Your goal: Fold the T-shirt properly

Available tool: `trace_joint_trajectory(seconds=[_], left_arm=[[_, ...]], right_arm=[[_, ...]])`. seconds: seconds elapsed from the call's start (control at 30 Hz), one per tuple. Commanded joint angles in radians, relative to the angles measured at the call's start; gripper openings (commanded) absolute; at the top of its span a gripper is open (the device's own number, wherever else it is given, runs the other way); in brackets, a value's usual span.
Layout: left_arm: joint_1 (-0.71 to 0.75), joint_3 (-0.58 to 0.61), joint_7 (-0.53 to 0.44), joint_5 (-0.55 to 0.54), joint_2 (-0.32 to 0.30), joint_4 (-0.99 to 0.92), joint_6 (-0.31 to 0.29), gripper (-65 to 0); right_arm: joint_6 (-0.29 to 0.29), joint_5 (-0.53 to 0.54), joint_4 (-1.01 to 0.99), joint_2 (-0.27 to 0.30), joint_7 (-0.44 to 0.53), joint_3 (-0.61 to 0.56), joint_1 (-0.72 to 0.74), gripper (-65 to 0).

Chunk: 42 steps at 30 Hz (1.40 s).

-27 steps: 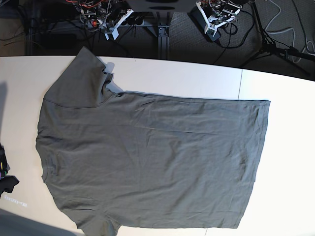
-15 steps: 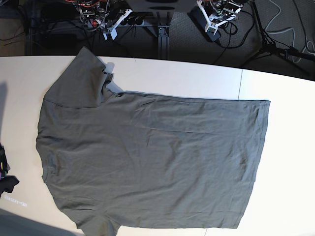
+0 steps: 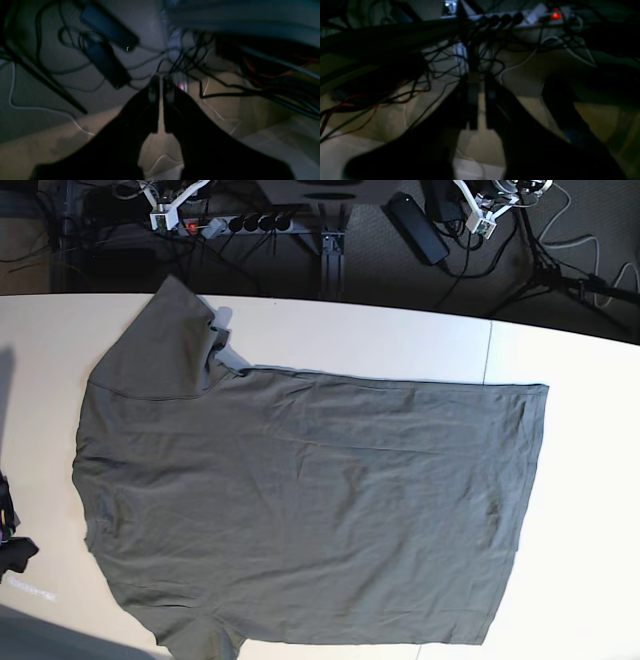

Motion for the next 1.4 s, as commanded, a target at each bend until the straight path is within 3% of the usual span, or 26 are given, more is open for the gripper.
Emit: trace_joint_trajectory(seconds=[0.0, 0.13, 0.23, 0.33, 0.43, 0.5, 0.6, 0.67, 0.9, 0.93, 1.07, 1.1, 1.27, 1.37], left_arm=[[0.035, -0.002, -0.006, -0.013, -0.022, 0.058, -0.022, -61.9], [0.158, -0.063, -0.001, -0.037, -0.054, 0.282, -0.022, -61.0], [0.253, -0.159, 0.000, -0.058, -0.060, 0.455, -0.027, -56.0], [0.332, -0.253, 0.000, -0.099, -0.066, 0.615, -0.111, -51.2], [0.395, -0.332, 0.000, -0.174, -0.082, 0.756, -0.124, -49.9], [0.435, -0.380, 0.001, -0.219, -0.095, 0.842, -0.124, -49.9], [0.483, -0.444, 0.000, -0.262, -0.111, 0.950, -0.124, -49.9], [0.506, -0.483, 0.003, -0.267, -0.113, 1.011, -0.124, -49.9], [0.534, -0.546, 0.115, -0.350, -0.156, 1.111, -0.124, -49.7], [0.534, -0.546, 0.125, -0.361, -0.163, 1.111, -0.124, -47.8], [0.534, -0.546, 0.178, -0.430, -0.181, 1.111, -0.124, -28.2], [0.534, -0.546, 0.192, -0.438, -0.185, 1.111, -0.124, -26.1], [0.534, -0.559, 0.209, -0.459, -0.196, 1.111, -0.124, -26.0], [0.533, -0.581, 0.209, -0.488, -0.196, 1.111, -0.124, -26.0]], right_arm=[[0.059, 0.043, 0.051, 0.024, -0.019, 0.001, -0.036, -60.8], [0.085, 0.199, 0.248, 0.090, -0.109, 0.001, -0.168, -60.8], [0.103, 0.313, 0.421, 0.146, -0.146, 0.001, -0.272, -60.7], [0.109, 0.402, 0.610, 0.203, -0.179, 0.006, -0.375, -60.7], [0.119, 0.431, 0.808, 0.242, -0.190, 0.027, -0.455, -59.7], [0.119, 0.450, 0.925, 0.262, -0.190, 0.045, -0.488, -53.1], [0.117, 0.526, 1.042, 0.271, -0.234, 0.095, -0.498, -35.8], [0.117, 0.612, 1.082, 0.270, -0.269, 0.142, -0.493, -30.8], [0.117, 0.729, 1.086, 0.268, -0.301, 0.245, -0.372, -29.1], [0.117, 0.728, 1.076, 0.268, -0.307, 0.245, -0.349, -28.9], [0.116, 0.729, 0.988, 0.268, -0.322, 0.245, -0.255, -28.9], [0.116, 0.729, 0.958, 0.268, -0.325, 0.245, -0.233, -28.9], [0.115, 0.769, 0.806, 0.266, -0.338, 0.245, -0.159, -28.9], [0.117, 0.826, 0.751, 0.262, -0.400, 0.243, -0.120, -28.9]])
